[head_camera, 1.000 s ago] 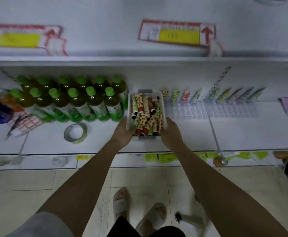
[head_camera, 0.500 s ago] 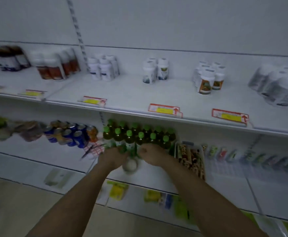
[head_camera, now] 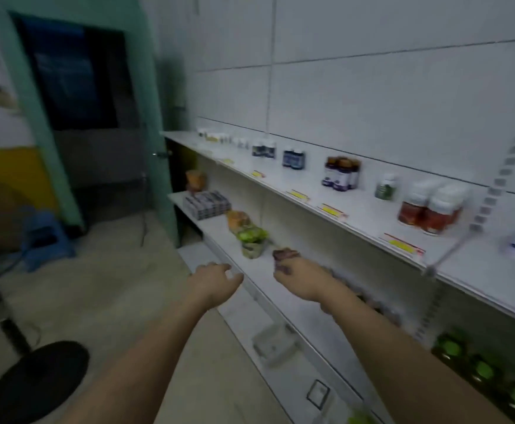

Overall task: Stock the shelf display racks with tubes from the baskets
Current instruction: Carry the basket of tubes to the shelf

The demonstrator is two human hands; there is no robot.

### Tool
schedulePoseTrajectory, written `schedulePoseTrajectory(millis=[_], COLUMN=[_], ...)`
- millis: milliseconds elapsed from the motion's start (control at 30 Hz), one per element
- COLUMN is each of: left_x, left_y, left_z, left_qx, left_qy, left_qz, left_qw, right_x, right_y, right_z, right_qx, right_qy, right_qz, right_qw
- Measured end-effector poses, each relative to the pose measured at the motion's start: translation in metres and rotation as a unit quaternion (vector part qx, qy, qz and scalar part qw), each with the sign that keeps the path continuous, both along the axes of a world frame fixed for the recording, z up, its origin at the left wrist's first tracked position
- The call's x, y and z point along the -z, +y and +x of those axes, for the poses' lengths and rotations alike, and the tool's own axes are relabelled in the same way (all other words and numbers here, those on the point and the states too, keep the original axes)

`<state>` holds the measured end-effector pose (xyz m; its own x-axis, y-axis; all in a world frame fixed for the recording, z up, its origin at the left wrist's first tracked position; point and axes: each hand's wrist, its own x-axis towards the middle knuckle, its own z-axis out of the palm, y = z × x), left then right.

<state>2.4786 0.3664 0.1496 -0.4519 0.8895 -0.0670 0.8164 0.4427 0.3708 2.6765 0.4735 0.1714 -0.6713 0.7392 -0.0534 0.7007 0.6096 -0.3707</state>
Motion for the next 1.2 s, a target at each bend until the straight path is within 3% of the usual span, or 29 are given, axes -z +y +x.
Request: schedulePoseTrajectory(millis=[233, 500, 767, 1200], left_x=[-0.013, -0.041, -0.071, -0.057], left_y=[-0.012, 0.069, 0.138, 0.260], left_z=[-0.194, -0.384, -0.537, -0.876], left_qx=[-0.148, -0.249, -0.291, -0.338], left_qy=[0.042, 0.078, 0.068, 0.052], left_qz=[-0.016, -0.030, -0.046, -0.034], left_qw=[0.988, 0.965, 0.953, 0.939], right_x=[-0.030, -0.034, -0.045, -0.055], right_y=[0.029, 0.129, 0.197, 0.321], right_z=[-0.219, -0.463, -0.654, -1.003], right_qx=[-0.141, -0.213, -0.256, -0.296], right_qy=[0.024, 0.046, 0.036, 0.017], right_qz=[0.044, 0.035, -0.019, 0.020], right_qw=[0.989, 0.975, 0.966, 0.955])
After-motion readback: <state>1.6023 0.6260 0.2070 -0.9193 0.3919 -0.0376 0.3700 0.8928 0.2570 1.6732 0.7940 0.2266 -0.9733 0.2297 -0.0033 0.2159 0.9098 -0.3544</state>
